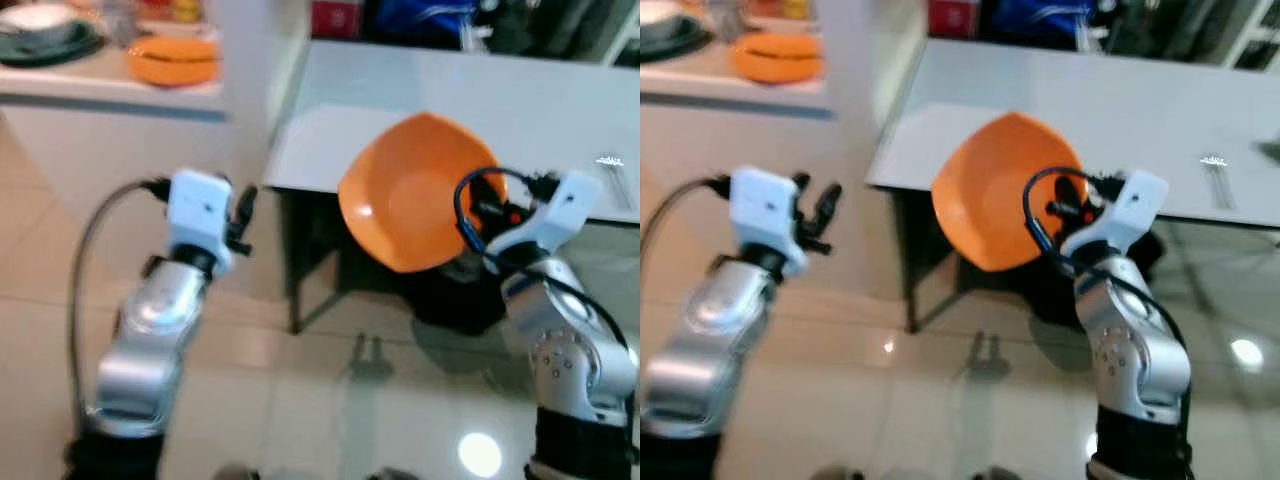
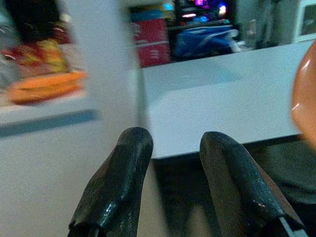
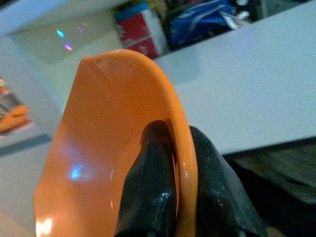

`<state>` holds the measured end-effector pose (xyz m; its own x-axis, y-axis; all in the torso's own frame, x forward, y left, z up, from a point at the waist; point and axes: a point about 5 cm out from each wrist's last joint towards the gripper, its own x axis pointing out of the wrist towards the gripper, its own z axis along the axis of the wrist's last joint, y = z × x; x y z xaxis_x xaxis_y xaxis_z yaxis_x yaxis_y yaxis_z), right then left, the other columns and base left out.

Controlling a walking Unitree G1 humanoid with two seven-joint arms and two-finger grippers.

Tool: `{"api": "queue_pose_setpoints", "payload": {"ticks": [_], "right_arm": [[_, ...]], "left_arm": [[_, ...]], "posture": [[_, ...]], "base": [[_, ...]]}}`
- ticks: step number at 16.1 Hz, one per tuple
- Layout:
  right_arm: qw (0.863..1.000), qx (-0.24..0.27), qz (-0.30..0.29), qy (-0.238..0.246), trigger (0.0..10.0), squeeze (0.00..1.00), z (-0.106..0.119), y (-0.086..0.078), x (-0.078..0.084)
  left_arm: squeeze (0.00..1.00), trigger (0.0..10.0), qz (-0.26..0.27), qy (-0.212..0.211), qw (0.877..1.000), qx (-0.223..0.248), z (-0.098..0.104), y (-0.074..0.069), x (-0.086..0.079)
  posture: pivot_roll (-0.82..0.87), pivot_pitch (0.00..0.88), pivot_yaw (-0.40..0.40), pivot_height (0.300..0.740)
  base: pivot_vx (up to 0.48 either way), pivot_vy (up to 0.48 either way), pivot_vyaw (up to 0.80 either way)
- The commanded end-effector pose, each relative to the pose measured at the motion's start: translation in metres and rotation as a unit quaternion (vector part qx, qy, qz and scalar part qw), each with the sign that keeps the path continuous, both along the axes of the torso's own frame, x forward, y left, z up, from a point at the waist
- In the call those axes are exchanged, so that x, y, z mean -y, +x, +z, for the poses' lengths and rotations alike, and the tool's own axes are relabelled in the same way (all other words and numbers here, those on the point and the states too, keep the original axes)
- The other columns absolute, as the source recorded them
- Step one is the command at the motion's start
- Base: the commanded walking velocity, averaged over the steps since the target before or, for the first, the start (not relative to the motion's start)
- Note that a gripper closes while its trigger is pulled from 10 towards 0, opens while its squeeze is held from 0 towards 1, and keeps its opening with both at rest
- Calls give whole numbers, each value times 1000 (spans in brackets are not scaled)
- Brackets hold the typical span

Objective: Setting the table

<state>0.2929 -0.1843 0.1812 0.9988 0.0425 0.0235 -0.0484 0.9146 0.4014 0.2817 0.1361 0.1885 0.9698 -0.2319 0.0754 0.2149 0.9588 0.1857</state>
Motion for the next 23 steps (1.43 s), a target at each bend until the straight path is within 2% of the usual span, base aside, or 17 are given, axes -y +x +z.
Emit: {"api": "queue_pose_setpoints", "payload": {"ticks": [1,3,4,6,9,12,14,15,16,18,20,23], "right_arm": [[999,27,17,8,10000,0,9,2,-4],[998,24,51,4,10000,0,8,9,-5],[997,31,64,24,10000,0,14,15,3],[996,34,79,37,10000,0,21,22,13],[994,45,96,10,10000,0,25,22,7],[996,49,70,16,10000,0,23,19,4],[999,17,16,44,10000,0,4,6,3],[999,9,9,37,10000,0,-1,1,1],[999,8,0,42,10000,0,-2,-1,1],[998,5,-16,60,10000,0,0,-1,2],[998,11,-29,59,10000,0,2,1,3],[998,15,-33,58,10000,0,7,8,0]], "left_arm": [[0,10000,1,10,1000,12,6,0,1],[0,10000,-6,18,1000,15,8,2,-2],[0,10000,-2,12,1000,14,9,5,-5],[0,10000,-4,18,1000,18,10,7,-4],[0,10000,-3,17,1000,18,12,8,-8],[0,10000,18,20,1000,14,9,9,-10],[0,10000,37,1,999,9,10,6,-11],[0,10000,31,28,999,10,9,6,-12],[0,10000,18,31,999,19,11,6,-10],[0,10000,9,8,1000,28,17,9,-7],[0,10000,6,9,999,33,21,10,-2],[0,10000,13,6,999,34,21,8,-7]], "posture": [[-16,77,-36,740],[-25,75,-22,740],[-23,76,-17,740],[3,62,-3,740],[-27,74,-10,740],[-21,88,-41,740],[-6,95,-35,740],[-17,97,-18,740],[-21,99,-14,740],[-27,104,-2,740],[-16,106,-7,740],[-26,102,-12,740]], "base": [[0,-480,0],[0,-480,0],[0,-480,0],[0,-480,0],[0,-480,0],[0,-445,0],[0,0,0],[0,0,0],[0,0,0],[195,0,-400],[399,0,-800],[406,0,0]]}}
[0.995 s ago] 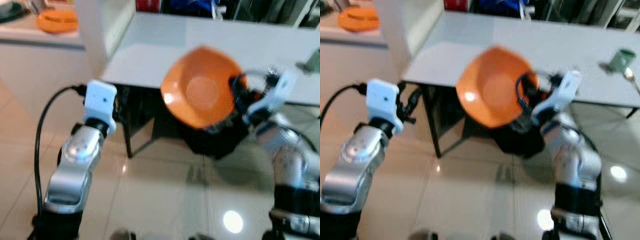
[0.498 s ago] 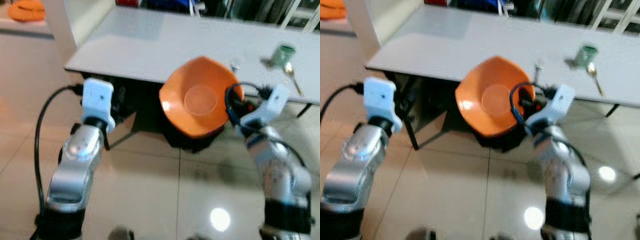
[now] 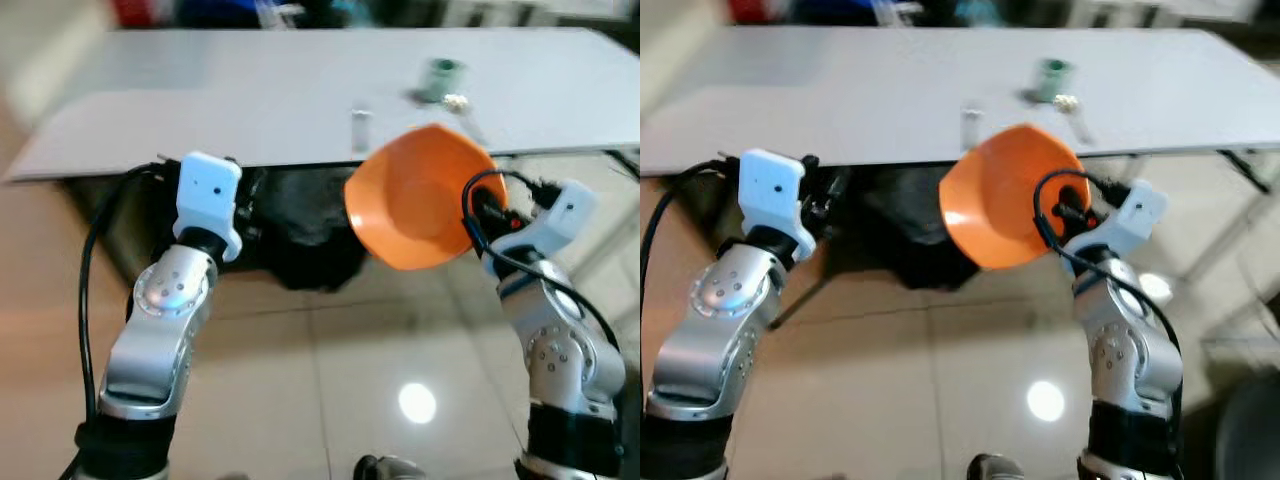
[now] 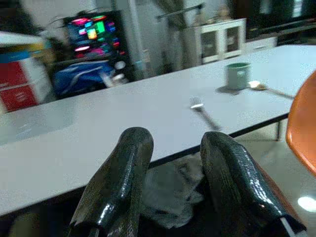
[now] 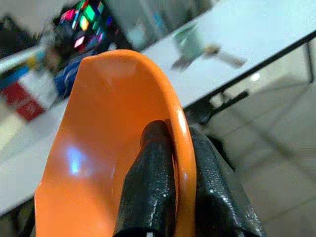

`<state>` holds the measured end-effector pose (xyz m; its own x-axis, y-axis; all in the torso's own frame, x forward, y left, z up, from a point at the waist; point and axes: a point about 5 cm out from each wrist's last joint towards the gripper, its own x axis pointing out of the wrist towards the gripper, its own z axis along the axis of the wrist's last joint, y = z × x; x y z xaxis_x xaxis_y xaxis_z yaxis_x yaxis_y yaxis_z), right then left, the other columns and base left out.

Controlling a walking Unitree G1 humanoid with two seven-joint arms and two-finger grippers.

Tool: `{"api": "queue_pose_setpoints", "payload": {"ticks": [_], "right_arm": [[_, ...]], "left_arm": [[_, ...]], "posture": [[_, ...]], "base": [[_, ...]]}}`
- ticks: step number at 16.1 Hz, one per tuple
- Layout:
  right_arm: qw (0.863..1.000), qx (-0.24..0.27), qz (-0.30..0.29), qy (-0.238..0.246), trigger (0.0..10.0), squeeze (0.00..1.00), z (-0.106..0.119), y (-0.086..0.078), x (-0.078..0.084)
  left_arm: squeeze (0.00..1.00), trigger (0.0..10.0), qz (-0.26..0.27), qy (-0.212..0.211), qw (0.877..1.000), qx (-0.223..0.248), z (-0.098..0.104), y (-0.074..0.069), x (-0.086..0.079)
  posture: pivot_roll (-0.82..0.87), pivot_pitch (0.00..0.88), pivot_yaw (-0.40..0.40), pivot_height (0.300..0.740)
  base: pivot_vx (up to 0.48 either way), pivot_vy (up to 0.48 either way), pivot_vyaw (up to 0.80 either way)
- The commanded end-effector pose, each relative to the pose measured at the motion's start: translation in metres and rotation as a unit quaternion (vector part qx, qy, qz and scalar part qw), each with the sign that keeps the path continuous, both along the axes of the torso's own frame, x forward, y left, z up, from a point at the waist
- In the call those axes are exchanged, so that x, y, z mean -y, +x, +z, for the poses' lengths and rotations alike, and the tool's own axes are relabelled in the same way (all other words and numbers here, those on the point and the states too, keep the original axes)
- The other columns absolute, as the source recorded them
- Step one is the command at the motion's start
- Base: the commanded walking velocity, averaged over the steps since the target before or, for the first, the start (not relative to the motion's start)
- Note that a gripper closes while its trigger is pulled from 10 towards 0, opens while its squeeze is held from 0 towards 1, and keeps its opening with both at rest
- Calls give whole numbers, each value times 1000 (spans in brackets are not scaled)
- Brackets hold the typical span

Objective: Setting the table

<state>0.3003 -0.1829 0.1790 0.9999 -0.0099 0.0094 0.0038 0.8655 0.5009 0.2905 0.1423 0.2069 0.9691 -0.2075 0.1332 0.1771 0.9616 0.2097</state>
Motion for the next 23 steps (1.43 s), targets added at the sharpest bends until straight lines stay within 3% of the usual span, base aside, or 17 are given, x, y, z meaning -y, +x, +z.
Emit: {"api": "queue_pose_setpoints", "payload": {"ticks": [1,7,11,13,23], "right_arm": [[1000,28,1,3,10000,0,12,2,0],[999,43,14,8,10000,0,20,7,4],[999,44,5,8,10000,0,20,5,14],[999,43,4,8,10000,0,20,3,14],[999,51,3,10,10000,0,25,7,17]], "left_arm": [[0,10000,-1,0,1000,3,2,0,0],[0,10000,1,2,1000,2,4,-2,-5],[0,10000,-9,4,1000,6,6,-1,1],[0,10000,-8,2,1000,5,6,0,-2],[0,10000,-20,8,1000,4,6,1,6]], "posture": [[-22,106,-20,740],[-14,108,-23,740],[-10,107,-15,740],[-19,110,-11,740],[-18,107,-11,740]], "base": [[409,0,0],[452,0,-80],[480,0,-200],[480,0,-800],[480,0,0]]}}
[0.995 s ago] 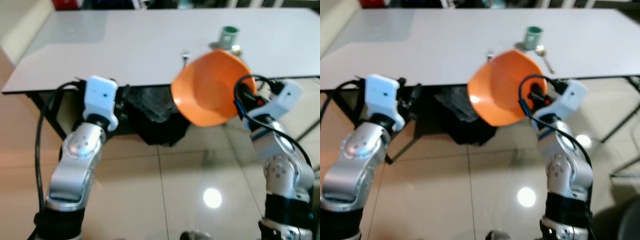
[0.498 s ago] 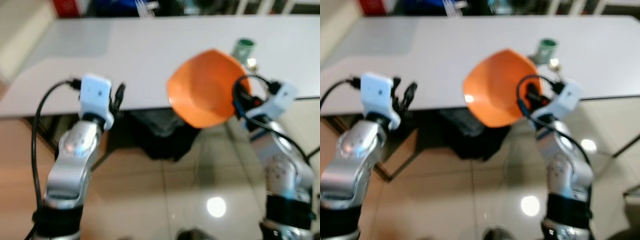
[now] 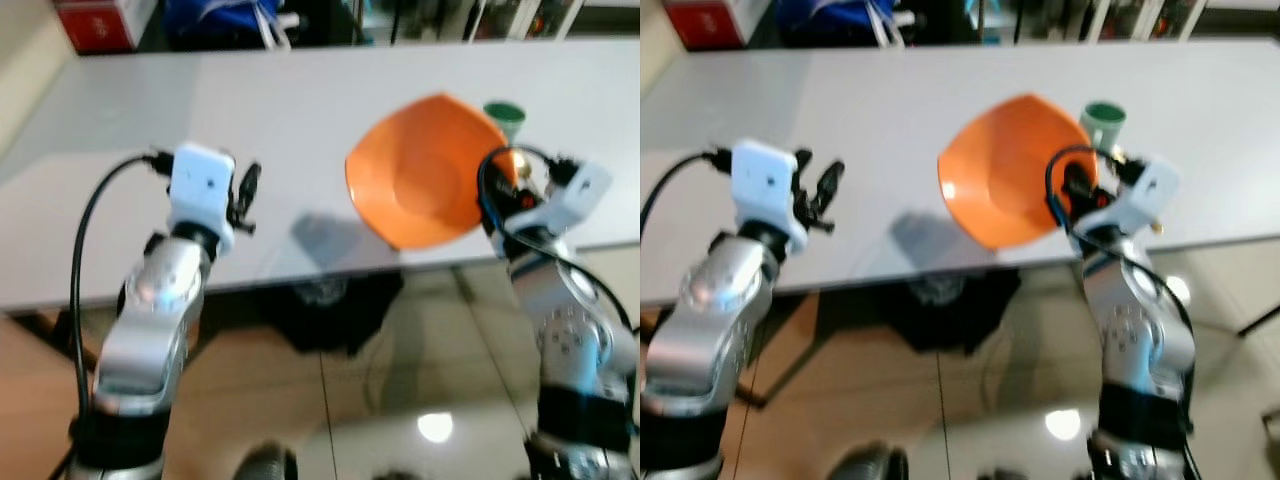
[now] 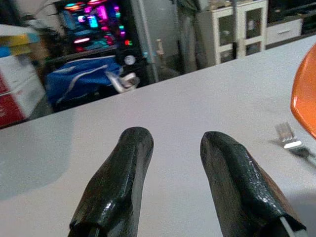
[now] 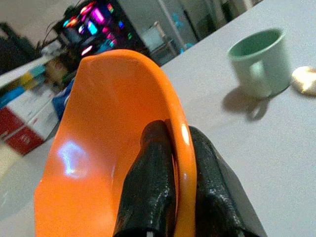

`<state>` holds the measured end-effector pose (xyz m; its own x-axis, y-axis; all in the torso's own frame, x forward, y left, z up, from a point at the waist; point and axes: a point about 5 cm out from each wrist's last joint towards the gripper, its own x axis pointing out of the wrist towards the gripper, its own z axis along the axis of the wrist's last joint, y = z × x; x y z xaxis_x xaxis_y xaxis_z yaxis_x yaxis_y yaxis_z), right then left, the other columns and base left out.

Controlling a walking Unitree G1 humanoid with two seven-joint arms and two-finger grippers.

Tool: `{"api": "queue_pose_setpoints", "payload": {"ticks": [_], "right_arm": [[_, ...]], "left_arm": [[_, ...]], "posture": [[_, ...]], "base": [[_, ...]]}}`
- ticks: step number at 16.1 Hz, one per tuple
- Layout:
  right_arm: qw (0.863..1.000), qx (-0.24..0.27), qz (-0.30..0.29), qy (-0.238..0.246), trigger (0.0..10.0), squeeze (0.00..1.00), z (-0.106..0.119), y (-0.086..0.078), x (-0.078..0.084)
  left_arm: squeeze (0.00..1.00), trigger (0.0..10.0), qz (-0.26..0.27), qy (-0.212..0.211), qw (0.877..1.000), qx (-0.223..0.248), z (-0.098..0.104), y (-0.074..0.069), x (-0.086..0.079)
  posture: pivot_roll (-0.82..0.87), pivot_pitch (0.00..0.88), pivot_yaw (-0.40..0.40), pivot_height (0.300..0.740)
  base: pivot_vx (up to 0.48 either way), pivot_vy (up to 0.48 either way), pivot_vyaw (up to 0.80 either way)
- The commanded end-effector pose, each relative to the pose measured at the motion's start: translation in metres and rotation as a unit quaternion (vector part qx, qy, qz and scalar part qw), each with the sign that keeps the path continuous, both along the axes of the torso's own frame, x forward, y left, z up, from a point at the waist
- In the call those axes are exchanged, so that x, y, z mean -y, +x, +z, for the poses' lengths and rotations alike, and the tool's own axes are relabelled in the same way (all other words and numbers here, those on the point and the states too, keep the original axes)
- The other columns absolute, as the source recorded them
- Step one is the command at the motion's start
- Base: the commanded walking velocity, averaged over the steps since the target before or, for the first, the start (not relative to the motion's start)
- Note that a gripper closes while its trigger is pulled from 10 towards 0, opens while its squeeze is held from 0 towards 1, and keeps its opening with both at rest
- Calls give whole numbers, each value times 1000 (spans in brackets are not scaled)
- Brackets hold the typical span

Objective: Setting the table

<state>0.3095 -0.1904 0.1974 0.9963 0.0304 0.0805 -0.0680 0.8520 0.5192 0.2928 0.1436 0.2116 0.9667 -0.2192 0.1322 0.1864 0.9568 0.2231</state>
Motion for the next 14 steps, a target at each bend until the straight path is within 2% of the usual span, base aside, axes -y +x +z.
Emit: {"api": "queue_pose_setpoints", "payload": {"ticks": [1,6,14], "right_arm": [[1000,15,-15,3,10000,0,7,-2,9],[999,19,-6,35,10000,0,13,2,6],[999,19,2,45,10000,0,19,16,9]], "left_arm": [[0,10000,-16,1,1000,3,1,-1,7],[0,10000,-16,2,1000,5,2,-1,6],[0,10000,-24,5,1000,4,0,-3,9]], "posture": [[-18,106,-11,740],[-18,106,-16,740],[-15,86,-21,740]], "base": [[480,0,0],[480,0,0],[480,0,0]]}}
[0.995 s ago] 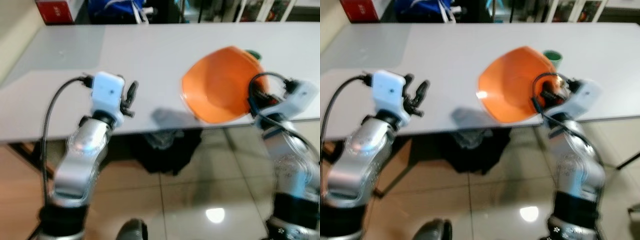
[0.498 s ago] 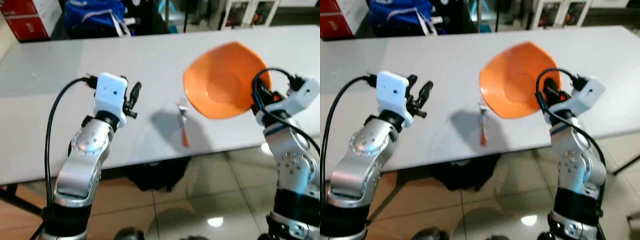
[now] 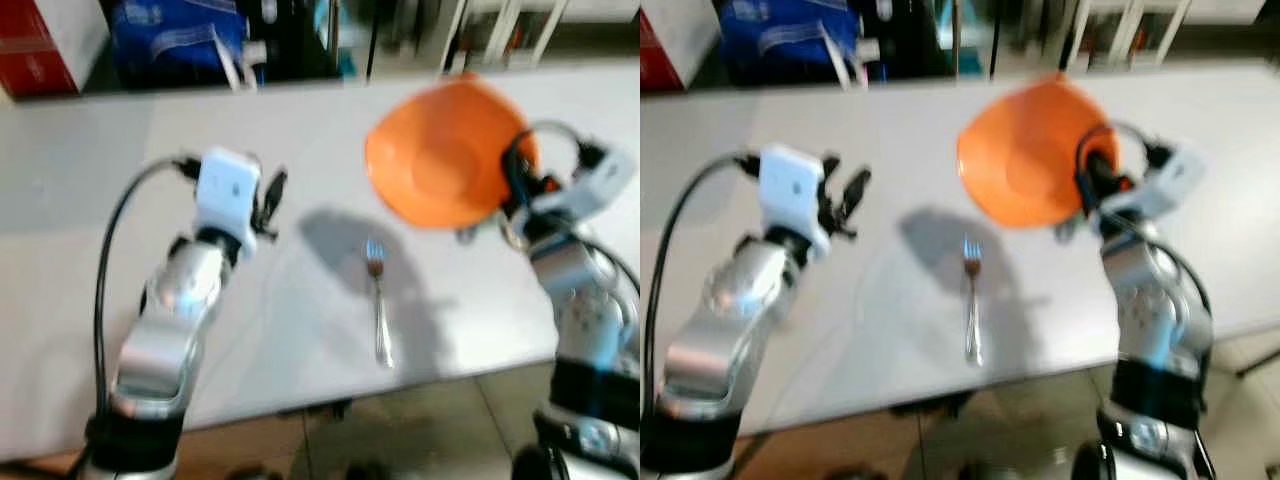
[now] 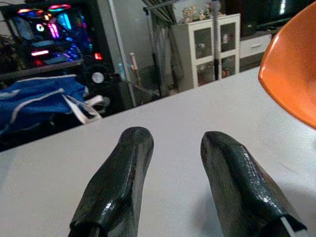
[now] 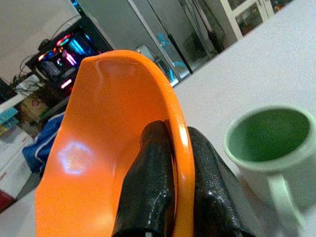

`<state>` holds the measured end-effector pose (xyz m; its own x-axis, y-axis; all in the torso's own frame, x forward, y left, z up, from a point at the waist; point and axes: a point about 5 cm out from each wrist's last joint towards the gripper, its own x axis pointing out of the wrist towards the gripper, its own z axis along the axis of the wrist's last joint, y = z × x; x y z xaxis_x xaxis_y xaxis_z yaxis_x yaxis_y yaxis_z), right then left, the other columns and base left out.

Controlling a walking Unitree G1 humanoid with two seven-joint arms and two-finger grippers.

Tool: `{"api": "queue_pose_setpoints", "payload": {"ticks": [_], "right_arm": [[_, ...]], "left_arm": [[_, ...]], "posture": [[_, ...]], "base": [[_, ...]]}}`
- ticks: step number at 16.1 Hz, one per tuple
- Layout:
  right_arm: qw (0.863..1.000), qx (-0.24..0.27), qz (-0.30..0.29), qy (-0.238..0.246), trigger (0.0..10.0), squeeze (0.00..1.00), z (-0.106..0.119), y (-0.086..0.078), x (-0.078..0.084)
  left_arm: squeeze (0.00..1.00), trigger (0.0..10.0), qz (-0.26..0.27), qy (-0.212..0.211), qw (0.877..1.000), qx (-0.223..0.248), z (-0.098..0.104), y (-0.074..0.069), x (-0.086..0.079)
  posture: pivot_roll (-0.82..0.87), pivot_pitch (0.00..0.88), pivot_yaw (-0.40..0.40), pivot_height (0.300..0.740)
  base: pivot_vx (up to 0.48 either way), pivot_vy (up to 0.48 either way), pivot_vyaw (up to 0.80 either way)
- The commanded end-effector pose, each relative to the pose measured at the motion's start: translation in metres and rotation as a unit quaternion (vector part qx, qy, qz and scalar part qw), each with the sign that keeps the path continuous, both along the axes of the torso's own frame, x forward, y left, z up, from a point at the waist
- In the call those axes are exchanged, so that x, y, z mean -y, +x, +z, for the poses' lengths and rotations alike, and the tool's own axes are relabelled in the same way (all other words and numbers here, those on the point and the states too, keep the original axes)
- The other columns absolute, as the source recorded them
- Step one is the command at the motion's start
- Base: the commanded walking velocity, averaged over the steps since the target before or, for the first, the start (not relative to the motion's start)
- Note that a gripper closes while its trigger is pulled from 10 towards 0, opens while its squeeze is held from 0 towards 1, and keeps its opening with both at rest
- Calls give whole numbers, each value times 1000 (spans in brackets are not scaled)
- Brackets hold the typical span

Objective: Setting the table

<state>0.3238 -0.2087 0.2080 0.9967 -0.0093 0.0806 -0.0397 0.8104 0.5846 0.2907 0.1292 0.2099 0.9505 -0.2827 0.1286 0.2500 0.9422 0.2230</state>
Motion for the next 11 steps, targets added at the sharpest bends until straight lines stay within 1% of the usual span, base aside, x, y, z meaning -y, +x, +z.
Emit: {"api": "queue_pose_setpoints", "payload": {"ticks": [1,2,3,4,5,7,8,9,11], "right_arm": [[1000,9,16,4,10000,0,6,7,-8],[1000,9,16,12,10000,0,7,10,-6],[1000,7,12,19,10000,0,9,14,-3],[1000,5,8,20,10000,0,10,17,0],[1000,-18,1,9,10000,0,8,23,3],[999,-45,8,10,10000,0,5,34,8],[998,-57,14,12,10000,0,2,40,9],[998,-66,17,17,10000,0,0,43,10],[995,-93,11,26,10000,0,-5,52,15]], "left_arm": [[0,10000,7,-6,1000,5,2,-1,-5],[0,10000,-5,-3,1000,0,2,-3,-4],[0,10000,-22,9,1000,-2,1,-4,-1],[0,10000,-44,13,999,3,2,-7,2],[0,10000,-78,9,997,0,1,-12,7],[0,10000,-173,13,985,-21,-1,-26,21],[0,10000,-200,19,979,-25,-1,-31,25],[0,10000,-212,24,977,-26,-2,-32,27],[0,10000,-217,26,975,-33,-3,-33,27]], "posture": [[-12,82,-20,740],[-12,79,-18,740],[-12,77,-18,740],[-12,74,-18,740],[-13,73,-16,740],[-9,67,-15,740],[-8,67,-15,740],[-6,67,-15,740],[-4,66,-15,740]], "base": [[360,0,0],[0,0,0],[0,0,0],[0,0,0],[0,0,0],[0,0,0],[0,0,0],[0,0,0],[0,0,0]]}}
